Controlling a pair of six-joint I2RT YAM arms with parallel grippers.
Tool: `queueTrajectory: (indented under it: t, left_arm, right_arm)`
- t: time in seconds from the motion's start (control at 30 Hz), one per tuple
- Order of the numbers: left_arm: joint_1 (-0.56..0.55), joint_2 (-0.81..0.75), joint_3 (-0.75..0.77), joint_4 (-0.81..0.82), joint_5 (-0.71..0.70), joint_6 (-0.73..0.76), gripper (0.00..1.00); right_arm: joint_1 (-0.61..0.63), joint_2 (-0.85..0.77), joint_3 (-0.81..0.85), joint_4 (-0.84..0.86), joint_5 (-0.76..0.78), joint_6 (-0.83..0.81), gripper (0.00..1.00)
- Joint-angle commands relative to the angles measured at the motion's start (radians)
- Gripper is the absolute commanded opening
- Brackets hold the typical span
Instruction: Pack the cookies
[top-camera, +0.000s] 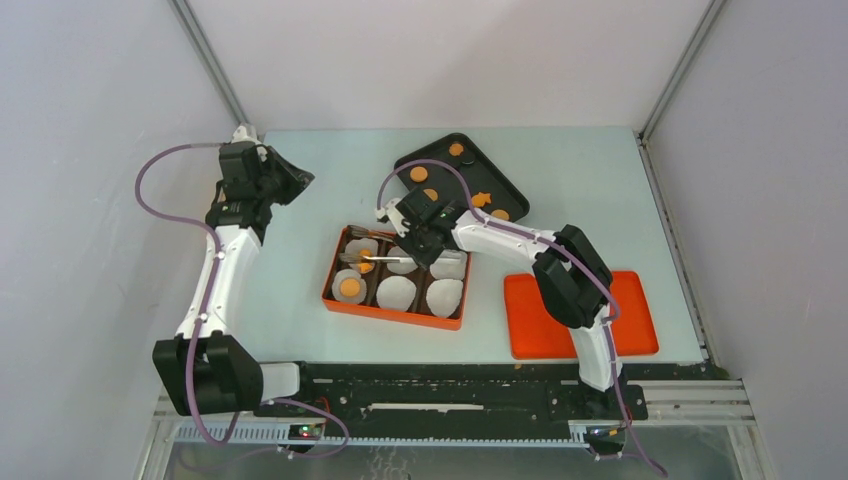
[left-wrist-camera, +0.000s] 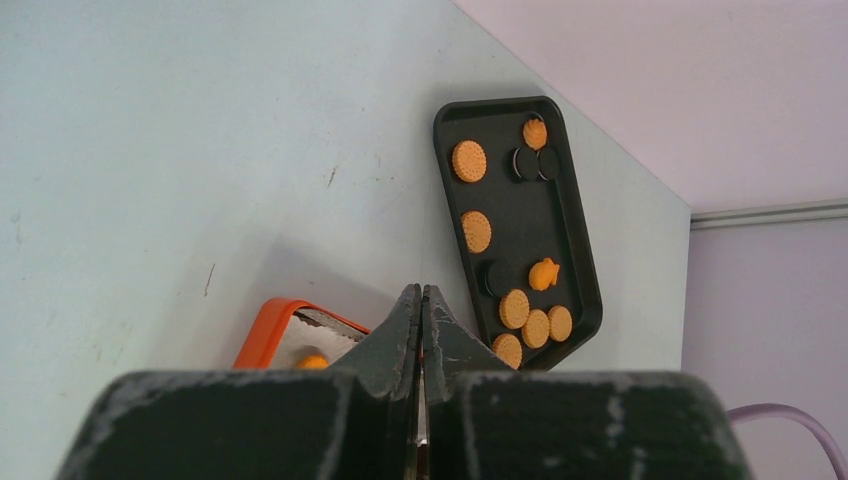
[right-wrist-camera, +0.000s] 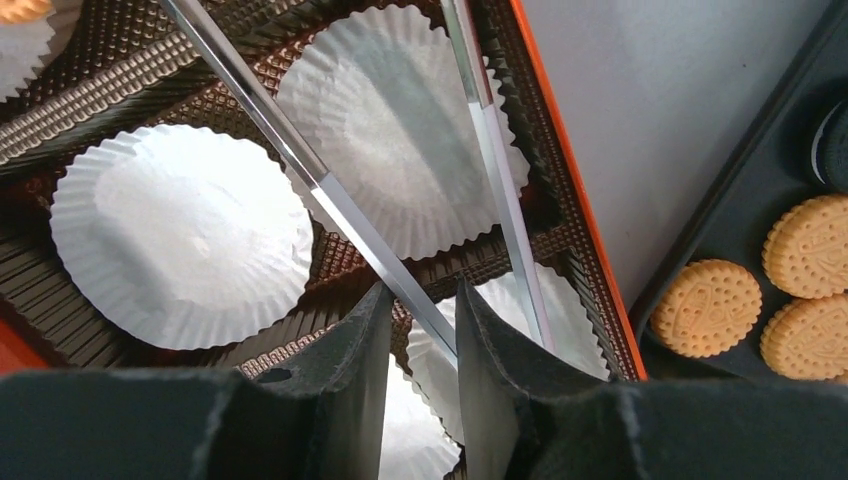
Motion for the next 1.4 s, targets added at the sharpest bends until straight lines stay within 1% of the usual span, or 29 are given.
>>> queueTrajectory:
  t: [0.0,0.2,0.33,0.47,0.6,0.73,0.83,0.9,0.97,1.07,1.17,1.23,1.37]
  left_arm:
    - [-0.001,0.009,0.001,0.013,0.026,0.004,0.04]
    - [0.000,0.006,0.005,0.004,0.033,0.001,0.04]
    - [0.001,-0.010,0.004,0.003,0.036,-0.003,0.04]
    - [-0.001,-0.031,0.004,-0.003,0.034,-0.003,0.05]
    - [-0.001,-0.039,0.005,-0.002,0.036,-0.006,0.05]
    - [-0.001,-0.037,0.000,-0.001,0.040,-0.008,0.05]
    - [-0.001,-0.039,0.001,0.004,0.046,-0.011,0.05]
    - [0.000,-0.040,0.001,0.006,0.049,-0.011,0.05]
    - [-0.001,-0.037,0.002,0.008,0.051,-0.012,0.05]
    - [-0.001,-0.035,0.001,0.010,0.052,-0.012,0.05]
    - [-0.001,-0.034,-0.003,0.010,0.051,-0.012,0.05]
    - [-0.001,-0.034,-0.003,0.010,0.049,-0.010,0.05]
    - [-0.001,-0.026,-0.002,0.011,0.045,-0.007,0.05]
  right_arm:
    - [-0.001,-0.008,0.024,0.014,-0.047,-0.023,0.35]
    - [-0.013,-0.063,-0.004,0.035,-0.099,-0.013,0.30]
    - [-0.004,-0.132,-0.012,0.038,-0.114,0.001,0.29]
    - [0.038,-0.206,0.013,-0.007,-0.038,0.012,0.29]
    - [0.060,-0.277,0.015,-0.014,-0.007,0.032,0.27]
    - [0.055,-0.322,0.010,-0.014,0.021,0.050,0.24]
    - [0.044,-0.340,0.007,-0.020,0.091,0.069,0.21]
    - [0.030,-0.359,0.003,-0.018,0.107,0.075,0.21]
    - [0.023,-0.358,0.014,-0.036,0.121,0.065,0.26]
    - [0.024,-0.319,0.029,-0.055,0.179,0.078,0.40]
    - [0.026,-0.266,0.013,-0.036,0.182,0.084,0.47]
    - [0.027,-0.220,0.003,-0.020,0.178,0.085,0.49]
    - [0.026,-0.141,0.012,-0.004,0.138,0.079,0.50]
